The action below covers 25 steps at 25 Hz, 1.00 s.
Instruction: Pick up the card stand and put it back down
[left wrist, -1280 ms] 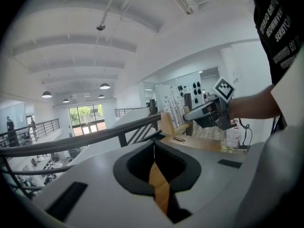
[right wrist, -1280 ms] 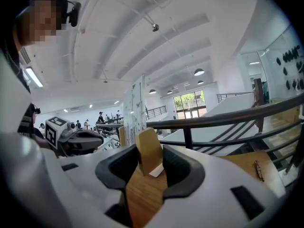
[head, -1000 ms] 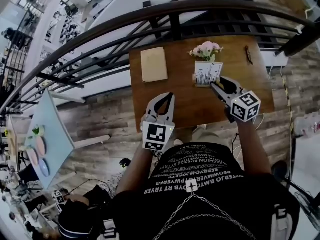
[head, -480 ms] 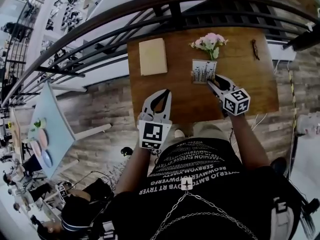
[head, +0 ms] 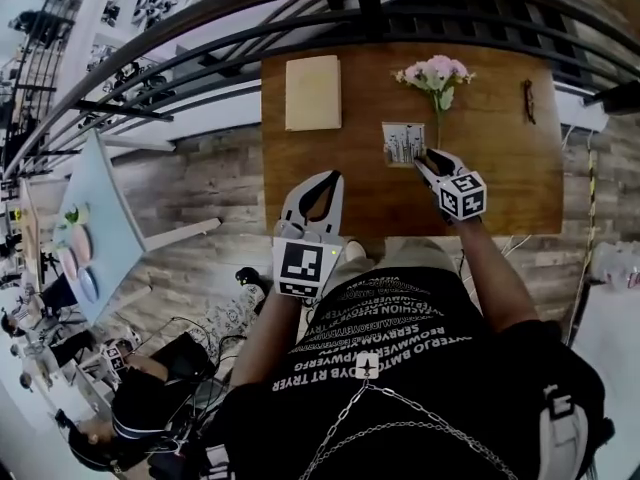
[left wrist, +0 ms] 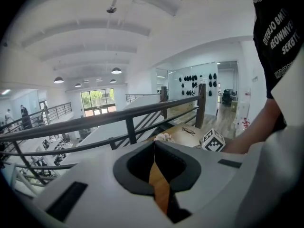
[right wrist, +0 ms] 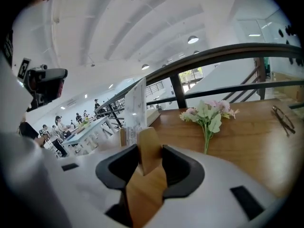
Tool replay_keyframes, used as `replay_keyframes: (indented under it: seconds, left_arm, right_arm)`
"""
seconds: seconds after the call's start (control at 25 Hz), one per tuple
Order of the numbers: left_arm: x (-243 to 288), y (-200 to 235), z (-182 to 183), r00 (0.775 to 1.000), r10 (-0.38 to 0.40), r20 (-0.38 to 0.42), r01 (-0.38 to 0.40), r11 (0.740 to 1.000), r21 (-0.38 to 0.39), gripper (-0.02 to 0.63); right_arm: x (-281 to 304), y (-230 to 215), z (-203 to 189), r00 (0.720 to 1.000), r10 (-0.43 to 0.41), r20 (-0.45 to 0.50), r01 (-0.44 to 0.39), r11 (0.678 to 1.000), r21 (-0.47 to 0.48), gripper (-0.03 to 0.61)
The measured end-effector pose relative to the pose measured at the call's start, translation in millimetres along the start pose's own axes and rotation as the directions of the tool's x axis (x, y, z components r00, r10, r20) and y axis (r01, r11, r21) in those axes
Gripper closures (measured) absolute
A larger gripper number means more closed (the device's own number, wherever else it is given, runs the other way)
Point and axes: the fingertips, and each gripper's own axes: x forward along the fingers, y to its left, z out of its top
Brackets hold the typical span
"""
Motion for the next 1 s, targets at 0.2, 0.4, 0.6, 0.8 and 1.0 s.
replay_keyframes:
  seconds: [0.2,0.4,0.6,0.8,1.0]
  left_arm:
    - [-6,-1,-16,0.998,0.036,-0.043,-0.036,0.999,-0.005,0.584]
    - [-18,7,-21,0.996,0.063,-0.062,-0.066,0.997,-0.050,0.584]
    - [-25,13,-21,0.995,0.086,-0.059,-0.089,0.995,-0.050,0.584]
    - [-31,12,-28,0.994,0.084,-0.063,-0.087,0.995,-0.047,0.584]
    - [-40,11,-30,0.996,0.077,-0.048,-0.079,0.996,-0.039,0.584]
  right_arm:
    - [21,-6,-29,0.999,0.015,-0.049,-0.015,1.000,-0.016,0.410]
    - [33,-13,-47,0.996,0.009,-0.087,-0.011,1.000,-0.022,0.410]
    - [40,-18,-59,0.994,0.022,-0.103,-0.024,0.999,-0.021,0.410]
    - [46,-15,-76,0.983,-0.021,-0.185,-0.008,0.988,-0.155,0.417]
    - [45,-16,-84,0.971,-0.096,-0.218,0.043,0.971,-0.235,0.414]
